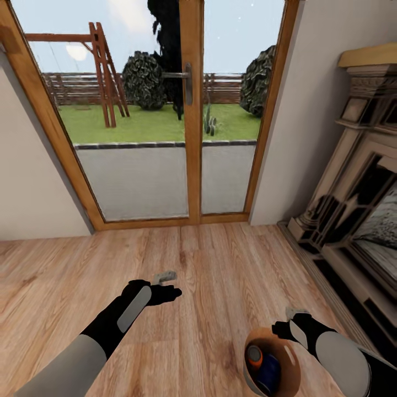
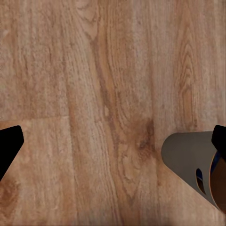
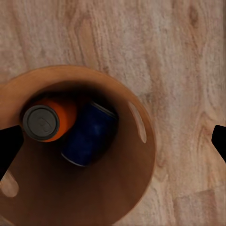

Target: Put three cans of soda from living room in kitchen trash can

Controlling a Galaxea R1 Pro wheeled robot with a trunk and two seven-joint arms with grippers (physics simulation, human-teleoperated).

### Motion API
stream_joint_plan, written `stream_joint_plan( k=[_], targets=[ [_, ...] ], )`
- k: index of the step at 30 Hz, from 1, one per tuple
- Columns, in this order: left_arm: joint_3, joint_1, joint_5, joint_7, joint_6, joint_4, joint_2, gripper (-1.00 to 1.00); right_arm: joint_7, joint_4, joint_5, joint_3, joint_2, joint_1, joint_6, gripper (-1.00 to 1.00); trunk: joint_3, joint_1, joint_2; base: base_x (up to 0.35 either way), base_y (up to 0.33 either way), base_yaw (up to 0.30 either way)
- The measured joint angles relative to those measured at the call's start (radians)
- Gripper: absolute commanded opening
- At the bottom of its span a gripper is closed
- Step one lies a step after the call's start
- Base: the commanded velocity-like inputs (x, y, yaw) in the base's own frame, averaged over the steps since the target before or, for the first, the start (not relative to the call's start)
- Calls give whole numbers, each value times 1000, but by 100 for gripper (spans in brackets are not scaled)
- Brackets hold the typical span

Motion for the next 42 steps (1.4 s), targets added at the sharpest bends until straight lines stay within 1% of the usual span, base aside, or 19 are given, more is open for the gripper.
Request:
stream_joint_plan(
  k=[18, 31, 42],
  targets=[
    [0, -2, -1, 2, 0, 10, -2, 100, -1, -1, -2, -1, 2, 4, -9, 100, 58, -69, 126, 0, 0, 0],
    [0, -2, -2, 2, 0, 10, -2, 100, -1, -2, -2, -2, 2, 4, -9, 100, 117, -119, 217, 0, 0, -6],
    [0, -2, -2, 3, 0, 11, -2, 100, -1, -1, -3, -2, 3, 4, -9, 100, 168, -161, 294, 0, 0, -145]
  ],
)
